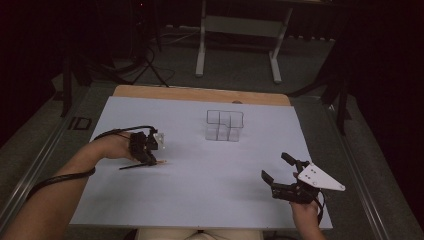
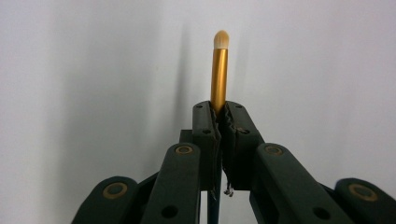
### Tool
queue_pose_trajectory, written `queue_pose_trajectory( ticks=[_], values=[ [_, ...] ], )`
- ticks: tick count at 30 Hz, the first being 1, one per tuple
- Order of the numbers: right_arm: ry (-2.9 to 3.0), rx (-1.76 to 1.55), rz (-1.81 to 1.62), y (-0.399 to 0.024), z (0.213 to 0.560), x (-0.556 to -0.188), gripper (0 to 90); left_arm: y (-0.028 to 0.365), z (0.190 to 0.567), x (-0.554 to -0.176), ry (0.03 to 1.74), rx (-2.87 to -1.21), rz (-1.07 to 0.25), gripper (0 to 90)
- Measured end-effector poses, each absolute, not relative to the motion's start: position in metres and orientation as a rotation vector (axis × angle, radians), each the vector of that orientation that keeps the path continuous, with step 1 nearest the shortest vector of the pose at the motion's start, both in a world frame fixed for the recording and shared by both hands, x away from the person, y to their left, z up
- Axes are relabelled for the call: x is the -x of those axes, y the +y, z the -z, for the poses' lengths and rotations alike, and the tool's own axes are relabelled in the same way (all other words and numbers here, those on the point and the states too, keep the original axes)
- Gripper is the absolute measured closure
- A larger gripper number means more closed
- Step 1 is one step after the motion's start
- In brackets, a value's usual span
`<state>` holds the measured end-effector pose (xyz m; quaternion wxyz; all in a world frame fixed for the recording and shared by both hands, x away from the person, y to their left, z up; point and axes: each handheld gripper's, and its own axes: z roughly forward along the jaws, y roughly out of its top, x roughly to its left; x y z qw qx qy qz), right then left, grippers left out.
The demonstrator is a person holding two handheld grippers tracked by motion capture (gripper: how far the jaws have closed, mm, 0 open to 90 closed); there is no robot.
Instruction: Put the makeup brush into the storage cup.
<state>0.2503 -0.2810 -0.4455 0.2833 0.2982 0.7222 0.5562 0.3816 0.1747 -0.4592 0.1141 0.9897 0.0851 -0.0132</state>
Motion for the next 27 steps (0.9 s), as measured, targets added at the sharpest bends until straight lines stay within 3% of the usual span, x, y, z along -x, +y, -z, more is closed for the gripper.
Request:
queue_pose_trajectory(
  ticks=[13, 27],
  values=[
    [1.93, -0.796, -1.494, -0.281, 0.445, -0.25, 11.7, 0.177, 0.431, -0.369, 0.325, -2.654, 0.072, 85.2],
    [1.932, -0.814, -1.502, -0.282, 0.445, -0.25, 11.7, 0.182, 0.411, -0.36, 0.322, -2.495, 0.078, 85.2]
  ],
)
